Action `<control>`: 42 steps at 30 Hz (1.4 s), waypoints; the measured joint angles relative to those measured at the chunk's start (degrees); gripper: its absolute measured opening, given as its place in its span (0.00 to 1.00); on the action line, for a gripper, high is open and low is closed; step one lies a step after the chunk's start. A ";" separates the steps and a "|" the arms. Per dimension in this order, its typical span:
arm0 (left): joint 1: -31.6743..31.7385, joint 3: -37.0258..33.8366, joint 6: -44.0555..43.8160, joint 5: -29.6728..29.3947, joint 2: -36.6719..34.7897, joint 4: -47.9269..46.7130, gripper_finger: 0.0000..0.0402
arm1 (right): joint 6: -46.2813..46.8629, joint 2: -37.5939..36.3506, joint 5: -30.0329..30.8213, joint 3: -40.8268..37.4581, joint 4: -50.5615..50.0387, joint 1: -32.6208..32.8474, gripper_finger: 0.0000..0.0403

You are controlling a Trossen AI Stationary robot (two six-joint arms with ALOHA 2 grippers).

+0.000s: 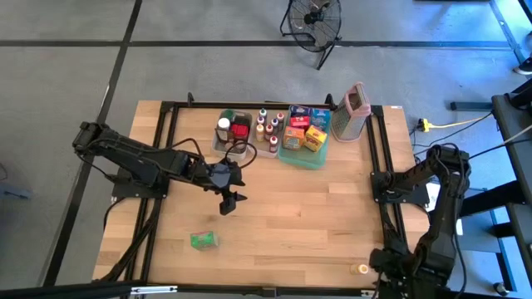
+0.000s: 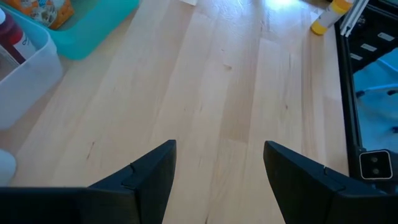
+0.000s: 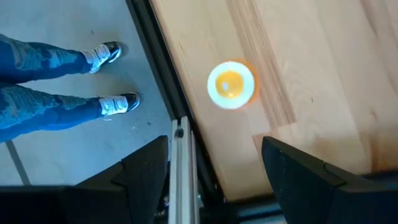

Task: Pick & Place Kitchen Items
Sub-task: Put the yellow food coloring bottle into the transparent bin

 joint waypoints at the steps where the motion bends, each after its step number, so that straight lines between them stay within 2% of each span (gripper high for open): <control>1: 0.01 0.00 -0.17 0.02 0.00 0.00 0.59 | -1.02 0.00 -0.22 -0.57 0.70 -0.38 0.65; 6: 0.00 0.00 -0.31 0.02 0.00 0.00 0.59 | -4.31 0.00 0.92 -2.48 2.34 -2.21 0.65; 16: 0.00 0.00 -0.31 -0.01 0.00 0.00 0.59 | -9.35 0.00 -0.62 -5.04 5.97 -5.20 0.65; 21: 0.00 0.00 -0.31 -0.01 0.00 0.00 0.59 | -7.99 0.00 -4.82 -5.04 5.63 -5.45 0.65; 27: -0.01 0.00 1.02 -0.19 0.02 0.00 0.59 | -5.52 0.00 -4.82 -5.04 5.45 -4.17 0.65; 33: 0.01 0.00 1.18 -2.77 0.02 0.00 0.59 | -5.43 0.00 -3.31 -5.37 5.50 -4.12 0.65; 42: 0.02 0.00 1.19 -2.83 0.02 0.00 0.59 | -4.18 0.02 -2.95 -10.41 12.40 -3.68 0.65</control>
